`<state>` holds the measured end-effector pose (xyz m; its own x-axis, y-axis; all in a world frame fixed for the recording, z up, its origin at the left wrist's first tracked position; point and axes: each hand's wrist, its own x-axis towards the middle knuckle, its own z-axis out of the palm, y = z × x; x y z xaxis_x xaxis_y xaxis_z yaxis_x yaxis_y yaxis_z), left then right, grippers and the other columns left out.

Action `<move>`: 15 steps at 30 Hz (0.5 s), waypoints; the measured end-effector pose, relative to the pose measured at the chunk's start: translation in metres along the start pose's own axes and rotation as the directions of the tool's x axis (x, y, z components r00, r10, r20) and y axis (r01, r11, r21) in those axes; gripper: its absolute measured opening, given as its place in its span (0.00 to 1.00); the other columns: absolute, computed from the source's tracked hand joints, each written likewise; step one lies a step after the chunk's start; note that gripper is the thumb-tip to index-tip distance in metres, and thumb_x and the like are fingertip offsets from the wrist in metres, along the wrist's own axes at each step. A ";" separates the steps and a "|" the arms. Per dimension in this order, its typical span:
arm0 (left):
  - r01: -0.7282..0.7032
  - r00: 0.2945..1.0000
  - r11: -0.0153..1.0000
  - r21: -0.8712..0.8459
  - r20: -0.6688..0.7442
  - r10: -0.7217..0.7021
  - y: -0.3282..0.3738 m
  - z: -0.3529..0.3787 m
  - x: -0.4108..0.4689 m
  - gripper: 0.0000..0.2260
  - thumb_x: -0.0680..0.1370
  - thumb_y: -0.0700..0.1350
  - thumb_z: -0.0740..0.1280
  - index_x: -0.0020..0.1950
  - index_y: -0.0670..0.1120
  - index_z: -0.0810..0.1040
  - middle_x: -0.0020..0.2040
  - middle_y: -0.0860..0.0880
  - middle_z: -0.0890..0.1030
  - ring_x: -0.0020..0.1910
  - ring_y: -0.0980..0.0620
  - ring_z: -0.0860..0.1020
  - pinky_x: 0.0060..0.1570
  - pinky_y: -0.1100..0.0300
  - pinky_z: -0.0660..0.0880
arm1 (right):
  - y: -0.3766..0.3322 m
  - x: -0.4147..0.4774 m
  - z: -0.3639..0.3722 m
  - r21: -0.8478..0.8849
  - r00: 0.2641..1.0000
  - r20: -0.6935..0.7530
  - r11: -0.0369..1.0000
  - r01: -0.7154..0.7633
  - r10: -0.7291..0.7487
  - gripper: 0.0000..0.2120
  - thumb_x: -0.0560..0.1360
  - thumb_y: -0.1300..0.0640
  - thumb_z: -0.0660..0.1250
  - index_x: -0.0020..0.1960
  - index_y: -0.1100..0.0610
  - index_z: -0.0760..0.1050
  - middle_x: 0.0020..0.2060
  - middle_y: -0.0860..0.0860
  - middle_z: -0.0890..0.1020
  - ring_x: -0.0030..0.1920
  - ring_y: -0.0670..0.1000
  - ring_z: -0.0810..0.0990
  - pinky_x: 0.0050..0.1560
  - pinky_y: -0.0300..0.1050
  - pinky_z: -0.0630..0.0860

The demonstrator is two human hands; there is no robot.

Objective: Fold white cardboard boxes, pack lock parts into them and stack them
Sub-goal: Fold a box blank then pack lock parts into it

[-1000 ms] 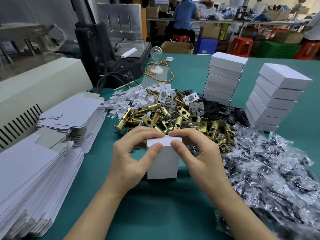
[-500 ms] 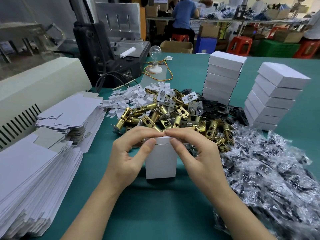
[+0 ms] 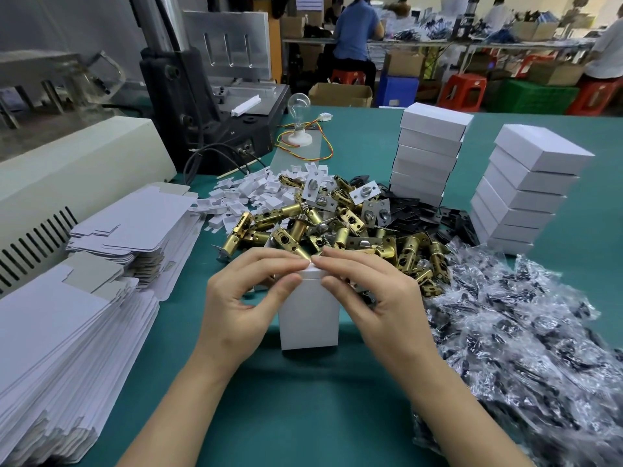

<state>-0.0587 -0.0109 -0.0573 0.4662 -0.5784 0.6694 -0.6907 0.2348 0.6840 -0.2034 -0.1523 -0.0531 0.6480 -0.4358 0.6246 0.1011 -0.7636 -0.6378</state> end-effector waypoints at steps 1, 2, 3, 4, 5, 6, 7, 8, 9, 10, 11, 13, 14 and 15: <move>-0.005 1.000 1.000 -0.002 0.000 0.005 0.000 0.000 0.000 0.07 0.80 0.45 0.71 0.57 0.50 0.85 0.55 0.54 0.85 0.57 0.51 0.84 0.55 0.63 0.78 | 0.000 0.000 -0.001 -0.008 1.000 0.002 1.000 0.004 -0.004 0.13 0.80 0.52 0.69 0.62 0.52 0.84 0.61 0.47 0.84 0.64 0.45 0.81 0.64 0.49 0.78; -0.013 1.000 1.000 -0.003 0.002 0.013 0.000 0.000 0.000 0.07 0.80 0.45 0.71 0.57 0.50 0.85 0.56 0.55 0.86 0.57 0.51 0.84 0.55 0.64 0.78 | 0.000 0.000 -0.001 -0.013 1.000 0.000 1.000 0.009 -0.009 0.13 0.80 0.53 0.69 0.62 0.52 0.84 0.61 0.47 0.84 0.63 0.46 0.81 0.63 0.50 0.79; -0.025 1.000 1.000 0.001 0.005 0.025 0.000 0.000 -0.001 0.07 0.80 0.45 0.71 0.57 0.50 0.85 0.56 0.55 0.86 0.57 0.52 0.84 0.55 0.64 0.78 | 0.000 -0.001 -0.001 -0.016 1.000 -0.004 1.000 0.013 -0.013 0.12 0.80 0.53 0.69 0.62 0.52 0.85 0.60 0.47 0.84 0.63 0.45 0.81 0.63 0.49 0.79; -0.042 0.999 0.999 0.010 0.007 0.042 -0.001 -0.001 -0.001 0.07 0.80 0.45 0.71 0.57 0.50 0.85 0.56 0.55 0.86 0.58 0.52 0.84 0.55 0.64 0.78 | -0.001 -0.001 -0.001 -0.020 1.000 -0.008 1.000 0.018 -0.018 0.12 0.80 0.53 0.68 0.61 0.52 0.85 0.60 0.47 0.84 0.63 0.45 0.81 0.63 0.49 0.79; -0.060 0.998 0.998 0.025 0.008 0.060 -0.002 -0.001 -0.001 0.07 0.80 0.45 0.71 0.58 0.50 0.85 0.56 0.55 0.86 0.58 0.52 0.84 0.55 0.64 0.79 | -0.001 -0.001 0.000 -0.024 1.000 -0.011 0.999 0.023 -0.023 0.12 0.81 0.52 0.68 0.61 0.52 0.85 0.60 0.47 0.84 0.63 0.44 0.81 0.62 0.49 0.79; -0.076 0.997 0.996 0.043 0.008 0.076 -0.002 -0.001 -0.002 0.07 0.81 0.44 0.71 0.58 0.49 0.86 0.57 0.55 0.86 0.58 0.53 0.84 0.56 0.64 0.79 | -0.001 -0.001 0.000 -0.028 1.000 -0.013 0.999 0.028 -0.029 0.12 0.81 0.51 0.68 0.61 0.52 0.85 0.60 0.46 0.84 0.63 0.44 0.81 0.62 0.48 0.79; -0.088 0.996 0.994 0.060 0.006 0.088 -0.003 -0.002 -0.002 0.07 0.81 0.44 0.71 0.58 0.49 0.86 0.58 0.54 0.86 0.59 0.53 0.84 0.56 0.64 0.79 | -0.002 -0.001 -0.001 -0.032 0.999 -0.014 0.999 0.033 -0.034 0.12 0.81 0.50 0.68 0.61 0.52 0.85 0.59 0.46 0.84 0.63 0.44 0.81 0.62 0.48 0.79; -0.096 0.995 0.993 0.075 0.003 0.096 -0.004 -0.001 -0.003 0.07 0.81 0.44 0.71 0.58 0.48 0.86 0.58 0.53 0.86 0.59 0.53 0.84 0.56 0.63 0.79 | -0.001 -0.001 -0.001 -0.036 0.999 -0.011 0.999 0.037 -0.037 0.12 0.81 0.50 0.67 0.60 0.51 0.85 0.59 0.46 0.84 0.63 0.44 0.81 0.62 0.48 0.79; -0.100 0.995 0.991 0.086 0.000 0.101 -0.005 -0.001 -0.003 0.08 0.81 0.44 0.71 0.58 0.48 0.86 0.59 0.52 0.86 0.59 0.53 0.84 0.55 0.63 0.80 | -0.001 -0.001 -0.001 -0.037 0.999 -0.006 0.999 0.038 -0.038 0.12 0.81 0.50 0.67 0.60 0.51 0.85 0.60 0.46 0.84 0.63 0.44 0.81 0.62 0.49 0.79; -0.104 0.995 0.990 0.091 0.000 0.104 -0.006 -0.001 -0.004 0.08 0.81 0.44 0.71 0.58 0.48 0.86 0.59 0.51 0.86 0.59 0.53 0.84 0.55 0.62 0.80 | -0.001 -0.001 -0.001 -0.036 0.999 0.000 0.999 0.036 -0.036 0.12 0.81 0.50 0.67 0.60 0.51 0.85 0.60 0.46 0.84 0.63 0.44 0.81 0.62 0.49 0.79; -0.108 0.994 0.990 0.091 0.001 0.108 -0.007 -0.001 -0.004 0.08 0.81 0.45 0.71 0.58 0.48 0.86 0.59 0.51 0.86 0.59 0.53 0.85 0.56 0.62 0.80 | -0.001 -0.001 -0.001 -0.036 0.999 0.006 0.999 0.031 -0.031 0.12 0.80 0.49 0.68 0.60 0.51 0.85 0.60 0.46 0.84 0.63 0.45 0.81 0.62 0.50 0.80; -0.112 0.994 0.990 0.084 0.003 0.112 -0.008 -0.001 -0.005 0.08 0.80 0.45 0.72 0.58 0.48 0.86 0.59 0.51 0.86 0.60 0.53 0.84 0.56 0.62 0.80 | -0.001 -0.002 -0.001 -0.033 1.000 0.018 0.999 0.021 -0.020 0.11 0.79 0.51 0.71 0.59 0.51 0.85 0.61 0.47 0.84 0.63 0.46 0.81 0.62 0.51 0.80; -0.104 0.995 0.992 0.075 0.004 0.104 -0.009 -0.001 -0.005 0.08 0.80 0.45 0.72 0.58 0.49 0.86 0.60 0.51 0.86 0.60 0.53 0.84 0.56 0.61 0.80 | -0.001 -0.002 -0.001 -0.028 1.000 0.023 0.999 0.018 -0.017 0.11 0.79 0.52 0.72 0.59 0.52 0.85 0.61 0.47 0.84 0.63 0.46 0.81 0.62 0.51 0.80; -0.086 0.996 0.995 0.059 0.003 0.086 -0.009 -0.001 -0.005 0.08 0.80 0.46 0.72 0.58 0.49 0.86 0.60 0.51 0.86 0.61 0.53 0.84 0.56 0.61 0.80 | 0.000 -0.002 0.000 -0.021 1.000 0.024 1.000 0.016 -0.016 0.10 0.79 0.53 0.72 0.59 0.52 0.85 0.61 0.48 0.84 0.63 0.46 0.81 0.62 0.50 0.79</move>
<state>-0.0542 -0.0099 -0.0668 0.4034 -0.5584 0.7249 -0.7599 0.2369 0.6054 -0.2048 -0.1514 -0.0538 0.6646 -0.4121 0.6232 0.0958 -0.7802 -0.6182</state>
